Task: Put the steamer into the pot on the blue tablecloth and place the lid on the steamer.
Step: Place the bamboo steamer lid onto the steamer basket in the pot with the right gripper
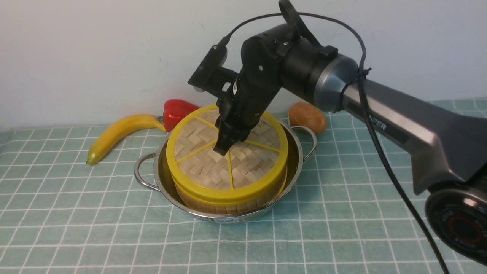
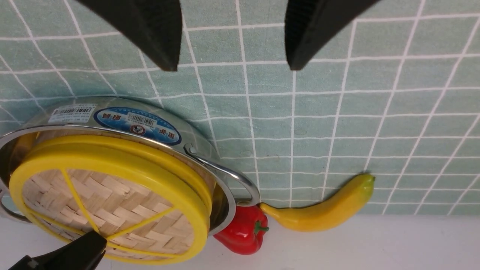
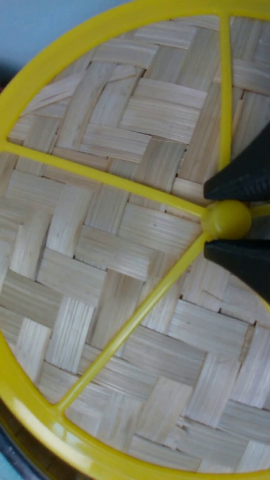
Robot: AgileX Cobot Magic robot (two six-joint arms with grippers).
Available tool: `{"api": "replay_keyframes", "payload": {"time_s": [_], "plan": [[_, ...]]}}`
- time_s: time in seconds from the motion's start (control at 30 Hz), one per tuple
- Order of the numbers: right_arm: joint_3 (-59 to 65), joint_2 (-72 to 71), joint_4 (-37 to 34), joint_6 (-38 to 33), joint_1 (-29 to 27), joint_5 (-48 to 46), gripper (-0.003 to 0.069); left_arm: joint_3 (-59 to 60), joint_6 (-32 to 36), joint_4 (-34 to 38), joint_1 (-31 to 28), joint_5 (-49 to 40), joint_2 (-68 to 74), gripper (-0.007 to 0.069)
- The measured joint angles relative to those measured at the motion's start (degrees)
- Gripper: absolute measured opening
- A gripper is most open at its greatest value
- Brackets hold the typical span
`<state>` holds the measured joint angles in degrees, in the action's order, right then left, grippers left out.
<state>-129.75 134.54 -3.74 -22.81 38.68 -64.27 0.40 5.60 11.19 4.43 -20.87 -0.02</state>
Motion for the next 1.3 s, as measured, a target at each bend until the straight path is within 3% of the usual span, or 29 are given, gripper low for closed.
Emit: {"api": "replay_keyframes", "payload": {"time_s": [0.43,0.6,0.73,0.87,0.93,1.03,1.3], "plan": [[-0.08,0.75,-0.26,0.00,0.00,0.47,0.0165,0.00,0.00,0.00,0.00,0.00,0.00,0.0358],[-0.29,0.34,-0.14,0.41,0.00,1.15,0.0377,0.00,0.00,0.00,0.00,0.00,0.00,0.0358],[-0.01,-1.71,0.52,1.36,0.00,1.18,0.0431,0.00,0.00,0.00,0.00,0.00,0.00,0.0358],[-0.03,-8.74,2.61,5.90,0.00,2.27,0.0320,0.00,0.00,0.00,0.00,0.00,0.00,0.0358],[-0.17,-13.52,3.16,10.24,0.00,2.33,0.0118,0.00,0.00,0.00,0.00,0.00,0.00,0.0358],[-0.42,-17.34,2.26,15.10,0.00,2.20,-0.0005,0.00,0.00,0.00,0.00,0.00,0.00,0.0358],[-0.50,-19.44,-5.95,19.85,0.00,2.13,-0.0011,0.00,0.00,0.00,0.00,0.00,0.00,0.0358]]}}
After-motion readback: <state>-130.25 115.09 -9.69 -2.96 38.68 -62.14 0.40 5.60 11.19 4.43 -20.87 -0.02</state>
